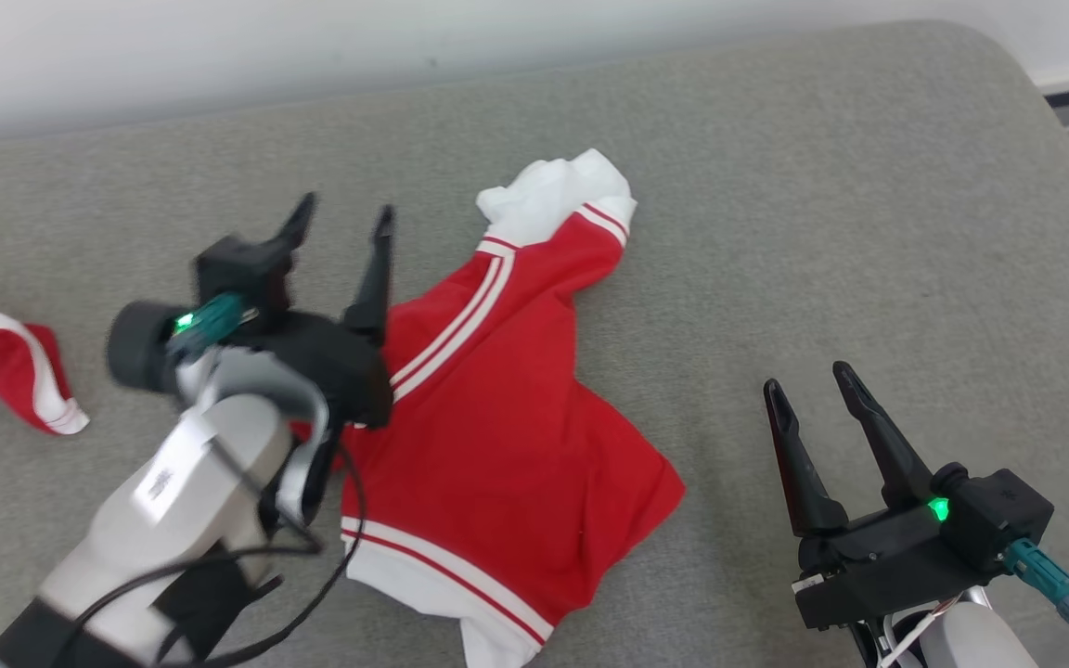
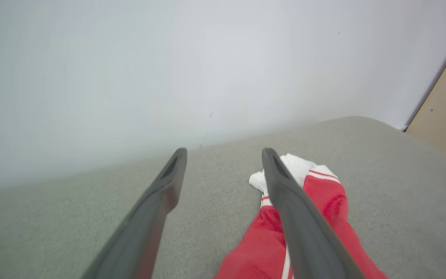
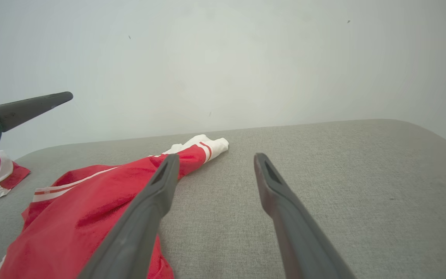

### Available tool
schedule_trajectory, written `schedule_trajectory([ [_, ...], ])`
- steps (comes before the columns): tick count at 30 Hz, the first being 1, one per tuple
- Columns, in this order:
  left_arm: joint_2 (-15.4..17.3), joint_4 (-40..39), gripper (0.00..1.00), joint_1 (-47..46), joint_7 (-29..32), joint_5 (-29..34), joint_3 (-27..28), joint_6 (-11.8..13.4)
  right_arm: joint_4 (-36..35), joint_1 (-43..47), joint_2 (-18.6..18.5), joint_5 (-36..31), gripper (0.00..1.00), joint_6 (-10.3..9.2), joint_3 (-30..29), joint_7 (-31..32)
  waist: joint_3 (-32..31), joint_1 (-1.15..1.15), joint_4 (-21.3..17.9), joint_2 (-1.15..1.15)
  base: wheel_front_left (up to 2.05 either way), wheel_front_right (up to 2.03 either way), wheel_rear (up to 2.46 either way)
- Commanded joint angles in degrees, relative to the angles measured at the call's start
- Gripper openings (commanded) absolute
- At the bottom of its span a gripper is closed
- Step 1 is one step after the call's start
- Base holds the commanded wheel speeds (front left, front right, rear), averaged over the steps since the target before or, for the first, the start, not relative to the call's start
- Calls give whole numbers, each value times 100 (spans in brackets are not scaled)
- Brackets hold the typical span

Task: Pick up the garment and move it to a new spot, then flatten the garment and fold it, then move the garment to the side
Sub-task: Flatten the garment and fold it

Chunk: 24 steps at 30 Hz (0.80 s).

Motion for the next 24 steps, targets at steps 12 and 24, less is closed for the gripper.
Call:
schedule_trajectory([
  [12, 961, -2690, 100, 2353, -92, 459, 1957, 579, 0, -10, -177, -134, 100, -2, 62, -11, -457, 0, 586, 0, 0, 0, 0],
  [24, 744, -3046, 100, 4420, -94, 1816, 3054, 350, 272, 326, -202, -345, 100, -2, -33, -11, -1020, 0, 657, 0, 0, 0, 0],
])
